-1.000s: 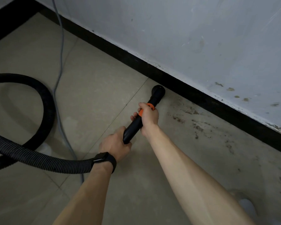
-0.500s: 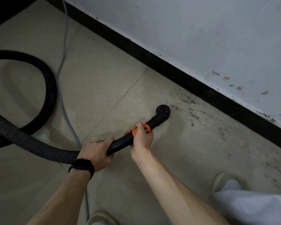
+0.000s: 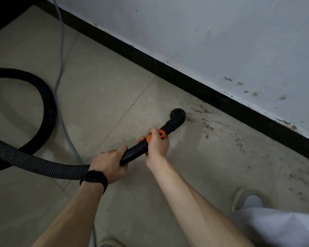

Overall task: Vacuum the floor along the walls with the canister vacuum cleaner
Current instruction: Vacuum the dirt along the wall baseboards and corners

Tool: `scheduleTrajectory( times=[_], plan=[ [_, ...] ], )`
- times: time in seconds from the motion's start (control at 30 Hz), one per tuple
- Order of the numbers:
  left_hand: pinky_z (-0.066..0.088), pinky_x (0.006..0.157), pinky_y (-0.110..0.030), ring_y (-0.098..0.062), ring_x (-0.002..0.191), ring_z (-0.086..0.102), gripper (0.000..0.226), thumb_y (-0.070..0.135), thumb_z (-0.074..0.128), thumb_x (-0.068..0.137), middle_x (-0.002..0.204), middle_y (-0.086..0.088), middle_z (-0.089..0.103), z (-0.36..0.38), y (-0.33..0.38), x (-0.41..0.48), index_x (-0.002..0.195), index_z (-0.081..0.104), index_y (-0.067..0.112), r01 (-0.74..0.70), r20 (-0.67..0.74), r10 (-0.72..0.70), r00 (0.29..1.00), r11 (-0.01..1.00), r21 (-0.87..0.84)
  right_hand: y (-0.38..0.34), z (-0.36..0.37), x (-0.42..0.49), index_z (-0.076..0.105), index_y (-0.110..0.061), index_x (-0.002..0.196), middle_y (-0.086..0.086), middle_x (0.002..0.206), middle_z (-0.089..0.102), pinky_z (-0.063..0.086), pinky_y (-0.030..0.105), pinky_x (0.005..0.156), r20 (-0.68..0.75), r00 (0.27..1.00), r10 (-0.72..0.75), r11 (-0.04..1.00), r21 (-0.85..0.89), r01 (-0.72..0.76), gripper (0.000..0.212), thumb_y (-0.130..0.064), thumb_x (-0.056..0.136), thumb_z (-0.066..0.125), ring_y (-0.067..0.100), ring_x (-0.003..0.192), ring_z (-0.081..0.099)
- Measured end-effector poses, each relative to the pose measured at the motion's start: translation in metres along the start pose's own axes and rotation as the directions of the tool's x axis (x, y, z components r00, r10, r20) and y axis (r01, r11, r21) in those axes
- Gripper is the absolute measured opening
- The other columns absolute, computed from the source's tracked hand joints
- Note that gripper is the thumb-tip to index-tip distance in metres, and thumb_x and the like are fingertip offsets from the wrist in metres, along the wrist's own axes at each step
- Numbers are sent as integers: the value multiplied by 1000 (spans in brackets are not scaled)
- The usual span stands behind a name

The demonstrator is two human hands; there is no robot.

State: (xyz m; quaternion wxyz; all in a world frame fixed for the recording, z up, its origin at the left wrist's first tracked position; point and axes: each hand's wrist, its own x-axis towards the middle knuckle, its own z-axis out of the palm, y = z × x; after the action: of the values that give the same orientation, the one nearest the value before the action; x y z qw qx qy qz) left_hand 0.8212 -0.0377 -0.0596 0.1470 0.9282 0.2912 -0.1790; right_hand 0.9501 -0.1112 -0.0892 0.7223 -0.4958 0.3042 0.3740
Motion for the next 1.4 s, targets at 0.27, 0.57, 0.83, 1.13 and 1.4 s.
scheduleTrajectory(
  times=[0.27, 0.57, 0.83, 1.13, 1.4],
  plan=[
    [37, 57, -30, -22, 65, 50, 20, 34, 55, 87, 71, 8, 47, -4, 14, 14, 101, 42, 28, 10, -17, -10, 1000, 1000, 8, -13, 3, 15, 53, -11, 112, 5, 70, 55, 57, 40, 65, 8, 1000, -10, 1000, 4, 10, 28, -6, 87, 66, 20, 50, 57],
    [36, 57, -29, -23, 63, 49, 21, 34, 55, 87, 73, 7, 49, -5, 29, 34, 103, 43, 27, 23, -39, -22, 999, 1000, 14, -36, 5, 28, 55, -8, 119, 5, 70, 55, 57, 39, 62, 42, 999, -16, 1000, 6, 16, 34, -6, 87, 68, 20, 49, 56],
    [48, 62, -33, -28, 73, 61, 23, 33, 54, 87, 81, 5, 55, -5, 42, 53, 106, 43, 27, 4, -21, -4, 1000, 1000, -6, -54, 4, 39, 55, -9, 109, 4, 67, 55, 56, 36, 57, 31, 999, -38, 999, 16, 37, 25, -6, 89, 67, 18, 48, 55],
    [50, 64, -34, -30, 77, 63, 25, 32, 54, 88, 84, 2, 59, -3, 57, 70, 108, 41, 26, -16, -20, 15, 1000, 999, -34, -72, 2, 53, 53, -7, 96, 5, 67, 54, 53, 34, 54, 4, 997, -79, 997, -6, 79, 16, -4, 88, 67, 20, 48, 53],
    [53, 61, -35, -24, 64, 60, 20, 29, 57, 84, 71, 4, 59, 3, 45, 77, 98, 43, 30, 73, -37, -82, 996, 975, -212, -65, 27, 64, 54, 1, 124, 6, 66, 54, 54, 34, 55, -41, 995, -90, 992, -89, 86, 39, -5, 88, 66, 19, 45, 52]
  ],
)
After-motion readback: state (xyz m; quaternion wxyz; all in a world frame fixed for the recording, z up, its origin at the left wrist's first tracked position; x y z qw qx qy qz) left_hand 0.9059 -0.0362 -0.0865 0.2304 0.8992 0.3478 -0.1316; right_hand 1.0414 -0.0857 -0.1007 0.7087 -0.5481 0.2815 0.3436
